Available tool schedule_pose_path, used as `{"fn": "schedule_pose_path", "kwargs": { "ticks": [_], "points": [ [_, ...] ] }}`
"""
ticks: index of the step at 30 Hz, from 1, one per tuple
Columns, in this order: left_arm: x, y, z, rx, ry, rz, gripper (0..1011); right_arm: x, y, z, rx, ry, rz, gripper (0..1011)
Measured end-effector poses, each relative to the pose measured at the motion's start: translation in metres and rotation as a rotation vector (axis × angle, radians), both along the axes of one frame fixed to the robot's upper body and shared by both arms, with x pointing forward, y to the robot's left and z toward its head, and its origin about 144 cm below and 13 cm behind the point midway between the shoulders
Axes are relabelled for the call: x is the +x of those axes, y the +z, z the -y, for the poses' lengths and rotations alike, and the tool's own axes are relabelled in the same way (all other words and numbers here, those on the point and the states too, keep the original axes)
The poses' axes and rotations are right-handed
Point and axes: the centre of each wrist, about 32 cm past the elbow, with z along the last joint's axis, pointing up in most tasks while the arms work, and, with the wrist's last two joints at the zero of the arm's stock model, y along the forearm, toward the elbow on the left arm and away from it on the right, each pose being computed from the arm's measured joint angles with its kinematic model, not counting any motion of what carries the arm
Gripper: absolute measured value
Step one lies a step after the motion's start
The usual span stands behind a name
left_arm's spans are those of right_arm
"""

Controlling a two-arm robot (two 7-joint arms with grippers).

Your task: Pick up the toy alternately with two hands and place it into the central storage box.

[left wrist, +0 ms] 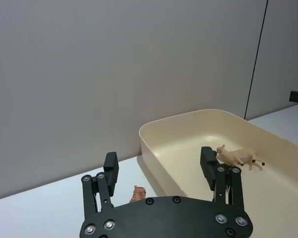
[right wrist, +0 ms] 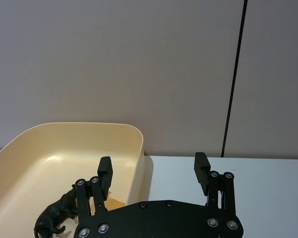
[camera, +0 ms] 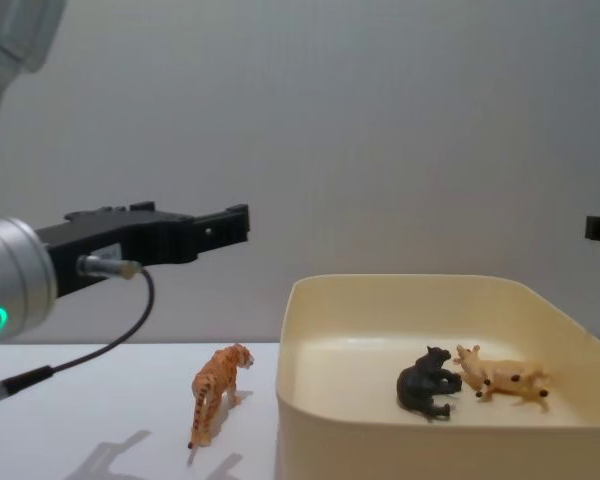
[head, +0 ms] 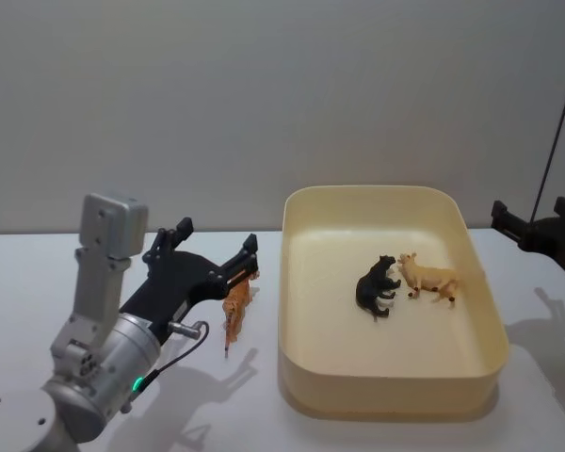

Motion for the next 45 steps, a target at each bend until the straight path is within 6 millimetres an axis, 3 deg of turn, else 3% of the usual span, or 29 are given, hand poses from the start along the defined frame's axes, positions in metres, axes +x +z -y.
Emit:
{"fn": "schedule_pose_path", "kwargs": {
  "ticks": [10,21,45],
  "points": [
    [-0.003,0.002,-0.016,-0.017,-0.052,-0.054,1001,0.0,0.0,0.001,0.0,-0.002,0.0,1001],
    [0.01,0.002,-0.023,-0.007,-0.118,-0.151,1001,-0.001,0.0,0.001,0.001,-0.004,0.0,1001],
    [0.05,-0.006,-0.008,0.061,-0.113,-0.272,1001,-0.001,0.0,0.001,0.001,-0.003,0.0,1001]
  ]
}}
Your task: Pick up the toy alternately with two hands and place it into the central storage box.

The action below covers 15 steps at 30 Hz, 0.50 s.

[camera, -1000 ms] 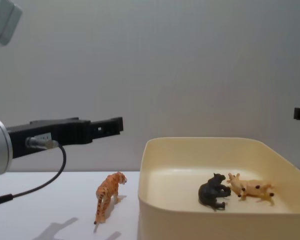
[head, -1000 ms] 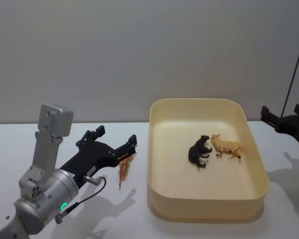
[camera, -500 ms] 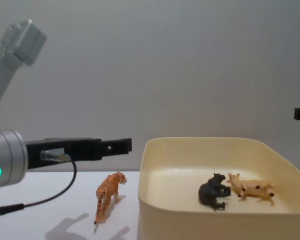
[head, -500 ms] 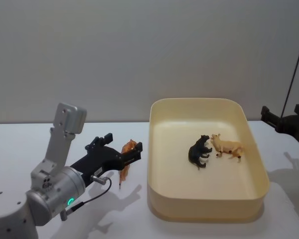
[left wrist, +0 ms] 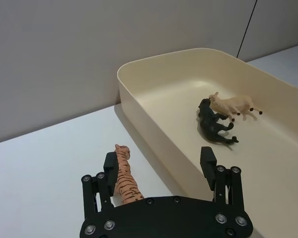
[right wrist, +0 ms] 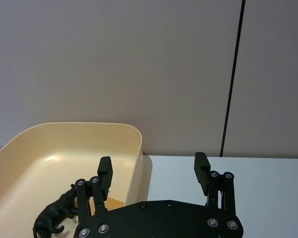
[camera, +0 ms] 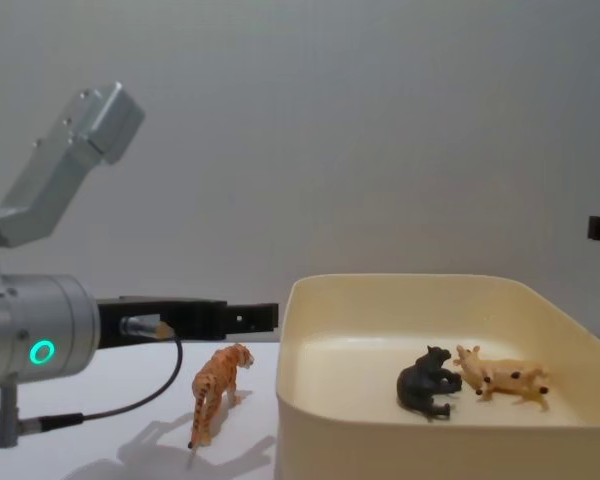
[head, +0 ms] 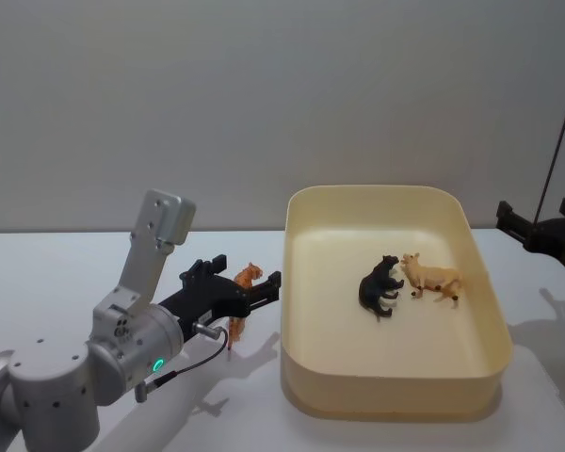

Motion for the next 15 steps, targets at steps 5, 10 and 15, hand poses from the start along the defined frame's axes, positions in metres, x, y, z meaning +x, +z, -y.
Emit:
{"fn": "schedule_pose_path", "kwargs": {
  "ticks": [5,10,15],
  "points": [
    [0.008,-0.003,0.004,0.015,0.013,-0.02,1001,0.0,0.0,0.0,0.0,0.0,0.0,1001],
    [0.015,-0.006,0.008,0.028,0.033,-0.04,1001,0.0,0.0,0.0,0.0,0.0,0.0,1001],
    [0.019,-0.008,0.011,0.037,0.053,-0.056,1001,0.0,0.0,0.0,0.0,0.0,0.0,1001]
  ]
}}
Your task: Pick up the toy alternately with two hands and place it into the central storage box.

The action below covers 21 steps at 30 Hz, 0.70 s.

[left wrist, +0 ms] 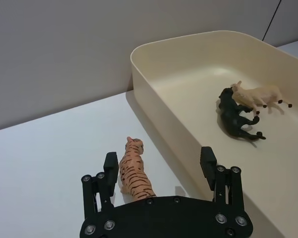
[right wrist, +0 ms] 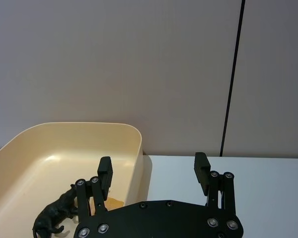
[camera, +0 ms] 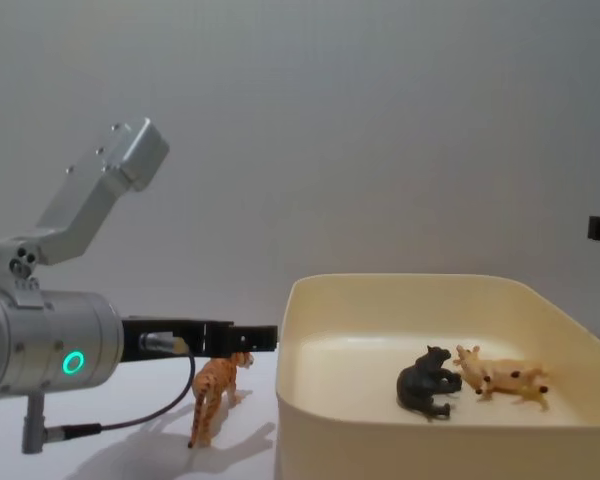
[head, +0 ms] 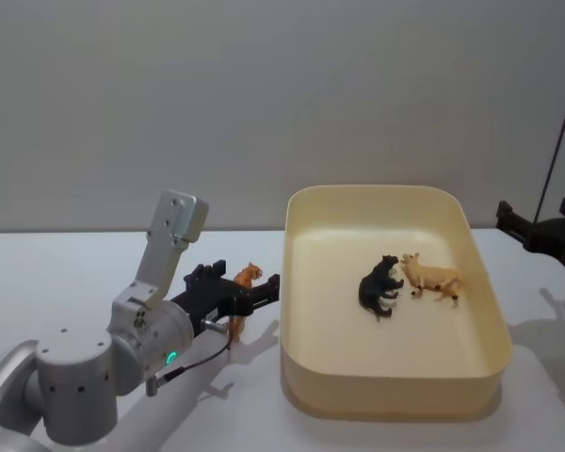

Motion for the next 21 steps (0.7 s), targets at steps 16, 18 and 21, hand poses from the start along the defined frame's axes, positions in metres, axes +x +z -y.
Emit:
{"fn": "schedule_pose_path", "kwargs": {
  "ticks": [16,18,21],
  "points": [
    [-0.006,-0.004,0.008,-0.006,0.078,-0.034,1001,0.0,0.0,0.0,0.0,0.0,0.0,1001],
    [-0.008,-0.004,0.009,-0.004,0.08,-0.037,1001,0.0,0.0,0.0,0.0,0.0,0.0,1001],
    [-0.009,-0.004,0.009,-0.001,0.079,-0.041,1001,0.0,0.0,0.0,0.0,0.0,0.0,1001]
  ]
}}
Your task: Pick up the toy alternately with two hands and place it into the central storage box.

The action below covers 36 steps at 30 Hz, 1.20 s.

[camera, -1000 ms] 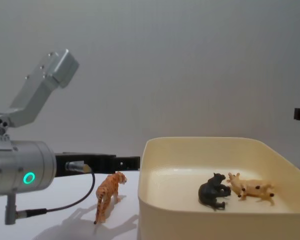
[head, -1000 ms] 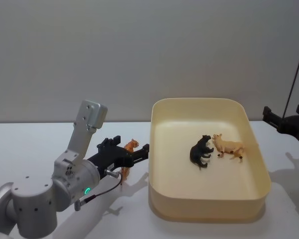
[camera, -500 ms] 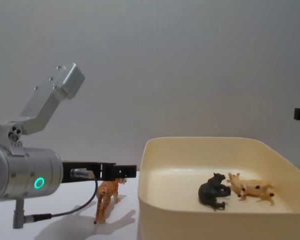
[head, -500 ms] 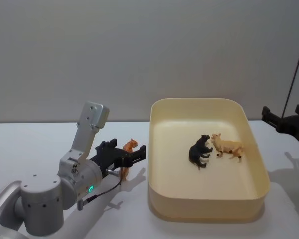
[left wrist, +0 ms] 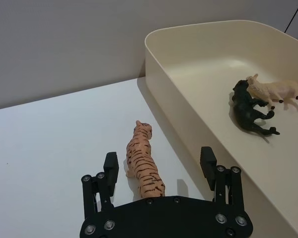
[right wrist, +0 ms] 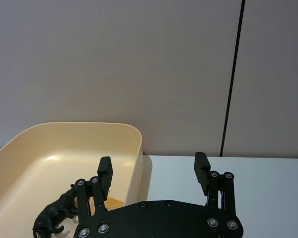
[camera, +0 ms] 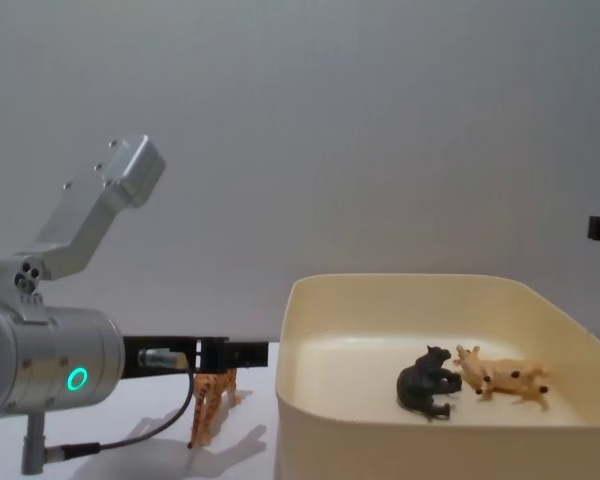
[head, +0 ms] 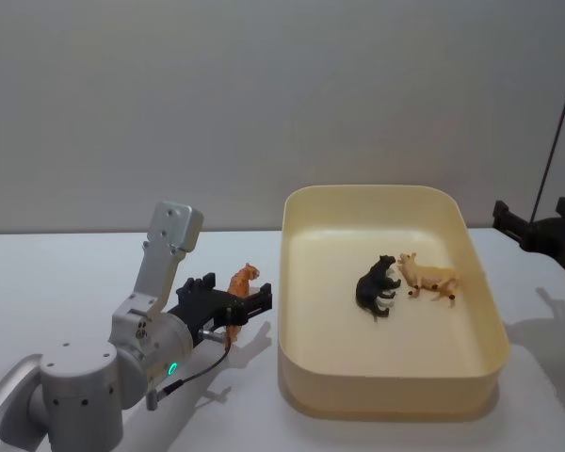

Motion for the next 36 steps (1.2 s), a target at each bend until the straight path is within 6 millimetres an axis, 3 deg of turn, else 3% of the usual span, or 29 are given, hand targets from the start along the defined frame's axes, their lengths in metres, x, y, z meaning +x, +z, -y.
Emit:
{"fn": "schedule_pose_path", "kwargs": {
  "ticks": [36],
  "points": [
    [0.015,-0.011,0.001,0.087,0.008,-0.045,986,0.0,0.0,0.0,0.0,0.0,0.0,1001]
  ]
}}
